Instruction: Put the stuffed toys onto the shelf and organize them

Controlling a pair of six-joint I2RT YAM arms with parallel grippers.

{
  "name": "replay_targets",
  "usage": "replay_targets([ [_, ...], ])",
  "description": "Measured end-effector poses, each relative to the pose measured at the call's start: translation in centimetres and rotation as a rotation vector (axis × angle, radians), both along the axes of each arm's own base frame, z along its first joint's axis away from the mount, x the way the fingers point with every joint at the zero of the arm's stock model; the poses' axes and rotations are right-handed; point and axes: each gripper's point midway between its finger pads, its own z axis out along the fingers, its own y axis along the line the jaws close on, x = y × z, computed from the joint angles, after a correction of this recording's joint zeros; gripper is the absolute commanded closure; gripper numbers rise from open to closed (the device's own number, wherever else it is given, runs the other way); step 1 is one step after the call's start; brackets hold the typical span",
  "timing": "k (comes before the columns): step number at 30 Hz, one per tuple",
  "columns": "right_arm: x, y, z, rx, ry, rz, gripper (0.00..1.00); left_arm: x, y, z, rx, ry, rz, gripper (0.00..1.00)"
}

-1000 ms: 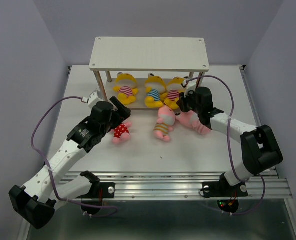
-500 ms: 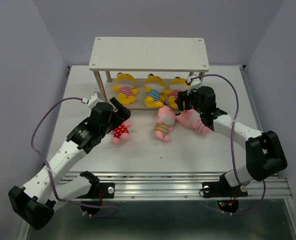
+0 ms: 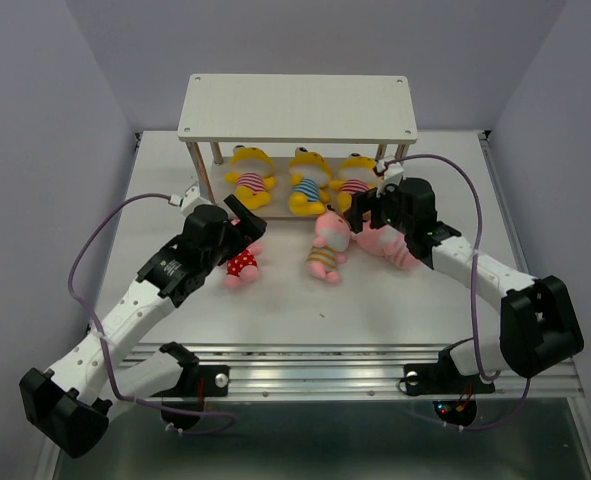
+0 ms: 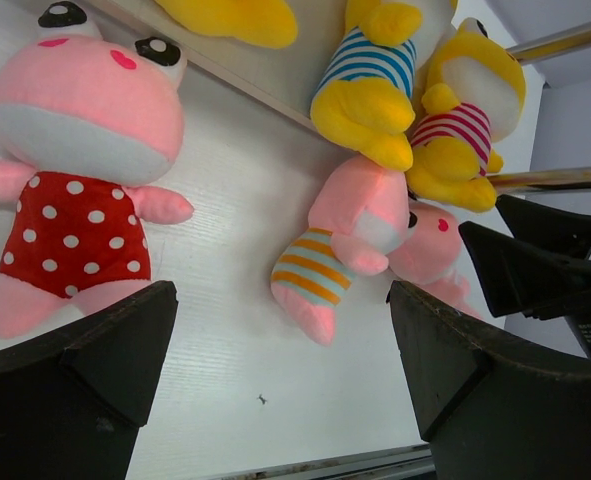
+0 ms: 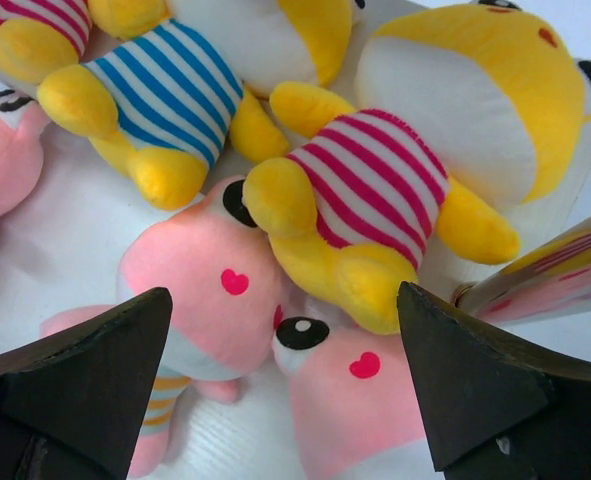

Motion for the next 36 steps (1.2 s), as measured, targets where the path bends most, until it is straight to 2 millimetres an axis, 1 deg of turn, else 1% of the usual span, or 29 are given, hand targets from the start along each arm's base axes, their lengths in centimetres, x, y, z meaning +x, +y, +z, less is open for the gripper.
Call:
replay_targets([
  [2,-0.5,0.4,-0.3,0.004,0.021,0.007,0.0,0.2,-0.3,0.0,-0.003,-0.002,-0.011,0.01],
  [4,-1.2,1.2,-0.3,0.008,0.033,0.021,0.0,0.5,-0.7,-0.2,0.0,-0.001,-0.021,0.01],
  [6,-2.1,2.6,-0.1,0.016,0.038,0.04,0.0,0.7,-0.9,-0.5,0.005,0.003,-0.029,0.01],
  [9,-3.1,4.3,0.3,0.034,0.043,0.02,0.0,0.8,-1.1,-0.7,0.007,0.006,-0.037,0.01],
  [13,-4.0,6.1,0.2,0.067,0.063,-0.057,0.0,0.6,-1.0,-1.3,0.012,0.013,-0.038,0.01],
  [15,-3.7,6.6,-0.1,0.056,0.058,-0.122,0.0,0.3,-0.8,-1.6,0.016,0.018,-0.037,0.01],
  [18,-2.9,7.3,-0.6,0.044,0.065,-0.203,0.0,-0.1,-0.3,-1.5,0.015,0.008,-0.029,0.01],
  [20,-2.2,7.1,-0.5,0.049,0.061,-0.248,0.0,-0.4,0.1,-1.0,0.011,-0.008,-0.019,0.01],
  [25,-1.3,6.5,-0.4,0.05,0.051,-0.314,0.0,-0.7,0.8,-0.1,0.001,-0.044,0.001,0.01],
  [31,-0.3,6.5,-1.7,0.014,0.058,-0.354,0.0,-0.8,1.1,-0.2,0.008,-0.043,0.009,0.01],
  [34,0.0,6.0,-1.9,0.008,0.062,-0.366,0.0,-0.8,1.1,-0.2,0.009,-0.044,0.011,0.01],
  [36,0.4,5.4,-1.9,0.01,0.063,-0.381,0.0,-0.7,1.2,-0.2,0.01,-0.045,0.014,0.01],
])
